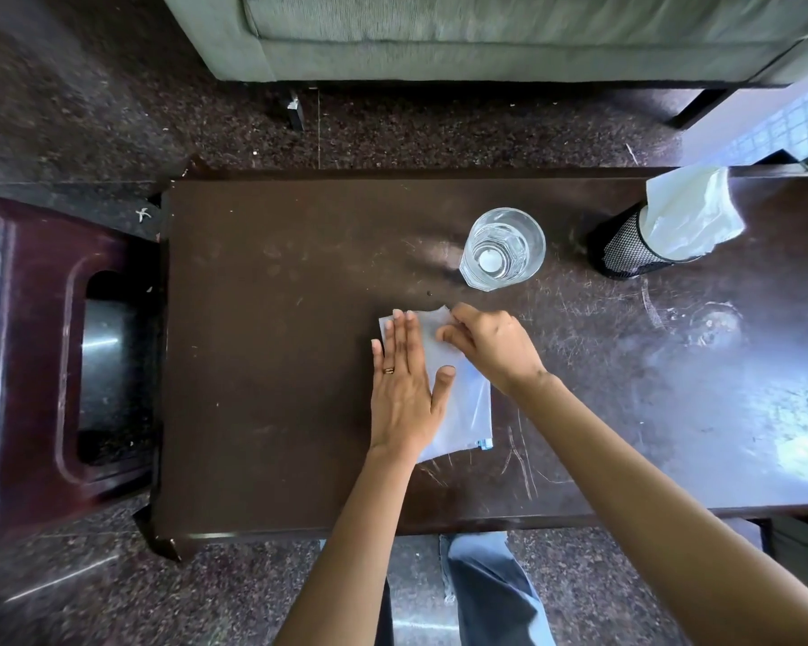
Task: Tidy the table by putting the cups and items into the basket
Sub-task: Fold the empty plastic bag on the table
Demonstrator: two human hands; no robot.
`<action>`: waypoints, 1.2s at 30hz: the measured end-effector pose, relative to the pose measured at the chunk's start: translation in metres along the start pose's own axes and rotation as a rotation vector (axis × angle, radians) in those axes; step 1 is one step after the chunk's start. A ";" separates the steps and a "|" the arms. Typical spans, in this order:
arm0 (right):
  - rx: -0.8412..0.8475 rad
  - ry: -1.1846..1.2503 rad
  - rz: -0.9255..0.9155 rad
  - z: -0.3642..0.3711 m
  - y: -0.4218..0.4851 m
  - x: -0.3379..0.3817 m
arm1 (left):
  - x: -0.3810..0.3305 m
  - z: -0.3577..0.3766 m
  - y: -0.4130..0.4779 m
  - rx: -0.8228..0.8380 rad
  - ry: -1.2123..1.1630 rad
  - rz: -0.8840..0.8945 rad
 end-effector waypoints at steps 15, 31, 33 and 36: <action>-0.061 0.181 0.477 0.022 -0.038 -0.006 | 0.003 0.010 -0.001 -0.040 0.330 0.058; 0.214 0.946 0.514 0.026 -0.057 0.030 | 0.038 -0.088 -0.015 -0.200 -0.644 -0.442; 0.314 1.083 0.415 0.023 -0.049 0.057 | 0.059 -0.105 -0.029 -0.178 -0.962 -0.653; 0.405 1.070 0.321 0.022 -0.027 0.102 | 0.081 -0.137 -0.045 -0.273 -1.319 -0.704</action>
Point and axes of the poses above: each hand's wrist, its own y-axis towards the middle knuckle, its own z-axis out of the palm, x = y × z, the point moved 7 cm from there along y, towards the middle knuckle, and after that the axes turned 3 degrees about -y, right-handed, at the moved point
